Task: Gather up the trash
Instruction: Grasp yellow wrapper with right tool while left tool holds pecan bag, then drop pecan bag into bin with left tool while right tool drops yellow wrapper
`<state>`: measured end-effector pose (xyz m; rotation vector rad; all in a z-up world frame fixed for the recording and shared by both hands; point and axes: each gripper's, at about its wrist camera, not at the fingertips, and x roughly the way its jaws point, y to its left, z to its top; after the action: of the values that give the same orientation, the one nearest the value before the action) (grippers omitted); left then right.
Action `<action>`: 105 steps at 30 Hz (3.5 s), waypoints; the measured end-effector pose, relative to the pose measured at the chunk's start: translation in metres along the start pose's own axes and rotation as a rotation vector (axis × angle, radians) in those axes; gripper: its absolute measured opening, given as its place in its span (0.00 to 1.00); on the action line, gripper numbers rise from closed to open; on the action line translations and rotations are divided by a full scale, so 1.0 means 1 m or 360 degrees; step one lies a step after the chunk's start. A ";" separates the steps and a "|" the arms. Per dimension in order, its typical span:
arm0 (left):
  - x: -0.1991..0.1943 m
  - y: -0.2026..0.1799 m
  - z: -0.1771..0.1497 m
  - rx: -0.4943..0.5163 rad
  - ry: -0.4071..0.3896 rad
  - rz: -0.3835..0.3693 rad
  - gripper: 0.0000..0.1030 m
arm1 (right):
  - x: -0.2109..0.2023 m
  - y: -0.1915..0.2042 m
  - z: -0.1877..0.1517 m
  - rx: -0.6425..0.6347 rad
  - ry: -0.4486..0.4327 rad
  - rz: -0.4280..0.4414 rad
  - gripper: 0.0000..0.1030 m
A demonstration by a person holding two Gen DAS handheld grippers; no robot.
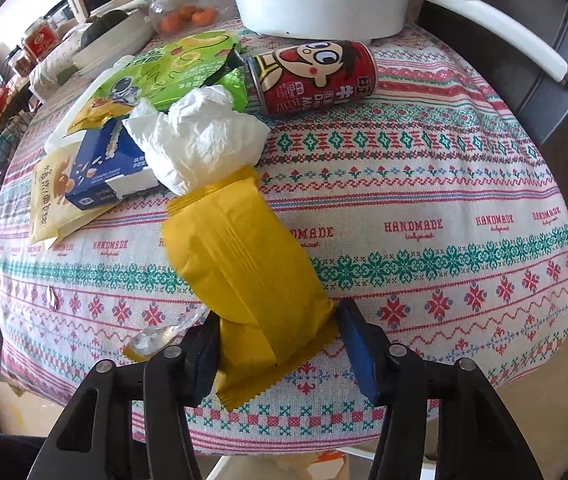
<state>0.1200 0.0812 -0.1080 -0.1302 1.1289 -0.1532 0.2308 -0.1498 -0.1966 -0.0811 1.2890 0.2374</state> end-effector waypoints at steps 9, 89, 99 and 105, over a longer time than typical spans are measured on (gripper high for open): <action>-0.004 -0.007 -0.003 0.0027 -0.0012 -0.0020 0.41 | -0.016 0.005 -0.012 -0.0054 -0.0005 0.0021 0.48; 0.024 -0.136 -0.094 0.0747 0.0146 -0.0135 0.69 | -0.086 -0.088 -0.185 -0.0139 0.0145 0.0042 0.51; 0.019 -0.113 -0.087 0.0641 0.0115 -0.0108 0.73 | -0.073 -0.071 -0.185 -0.0174 0.0225 0.0041 0.68; 0.017 -0.107 -0.085 0.0610 0.0102 -0.0099 0.77 | -0.072 -0.069 -0.182 -0.0181 0.0223 0.0041 0.71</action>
<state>0.0444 -0.0290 -0.1395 0.1821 1.1400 -0.4277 0.0567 -0.2609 -0.1835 -0.1808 1.4161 0.3319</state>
